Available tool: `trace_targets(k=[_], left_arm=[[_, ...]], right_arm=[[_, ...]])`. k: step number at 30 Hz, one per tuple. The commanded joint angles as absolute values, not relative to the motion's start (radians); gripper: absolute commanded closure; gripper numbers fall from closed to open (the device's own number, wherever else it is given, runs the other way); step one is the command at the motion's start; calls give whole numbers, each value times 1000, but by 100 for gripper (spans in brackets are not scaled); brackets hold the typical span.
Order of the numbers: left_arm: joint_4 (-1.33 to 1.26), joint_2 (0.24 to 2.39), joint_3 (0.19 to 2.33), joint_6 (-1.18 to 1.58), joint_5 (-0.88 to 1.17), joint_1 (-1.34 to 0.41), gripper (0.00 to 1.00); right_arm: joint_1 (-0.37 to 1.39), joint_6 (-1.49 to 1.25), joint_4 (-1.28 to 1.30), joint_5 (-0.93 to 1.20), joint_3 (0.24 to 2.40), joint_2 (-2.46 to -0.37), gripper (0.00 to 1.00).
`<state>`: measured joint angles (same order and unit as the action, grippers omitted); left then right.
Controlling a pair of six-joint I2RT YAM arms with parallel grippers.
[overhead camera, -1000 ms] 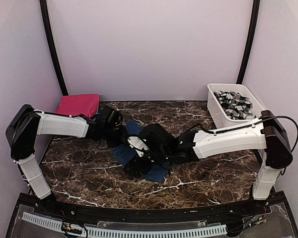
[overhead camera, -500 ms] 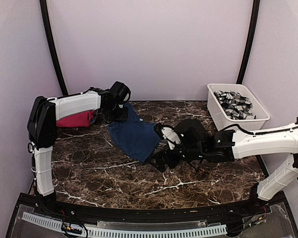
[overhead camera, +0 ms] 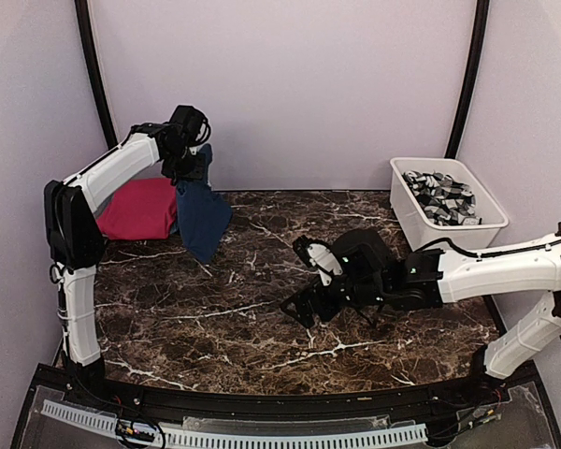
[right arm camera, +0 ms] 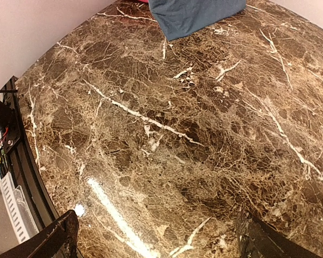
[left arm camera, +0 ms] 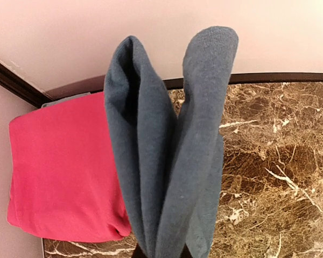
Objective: Fold and stack the mixed laundry pile
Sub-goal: Place the square-folded T-shirt at the center of the board.
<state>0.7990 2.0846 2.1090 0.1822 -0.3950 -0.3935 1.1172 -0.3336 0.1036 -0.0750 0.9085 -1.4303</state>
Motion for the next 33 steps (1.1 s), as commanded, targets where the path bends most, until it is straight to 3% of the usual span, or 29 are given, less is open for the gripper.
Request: trace_targets(k=[1,20,33], left_arm=[[870,2099,2217,129,-417,-361,100],[961,2102,2423,65,-434,-258,100],[869,2086,2353,130,-414,-102,100]], right_arm=[[1111,-331,65,-75,924,-1437,1],[1110,-326,74,-78,929,-1441,1],[1111,-312,50,-70,933,-1452,1]])
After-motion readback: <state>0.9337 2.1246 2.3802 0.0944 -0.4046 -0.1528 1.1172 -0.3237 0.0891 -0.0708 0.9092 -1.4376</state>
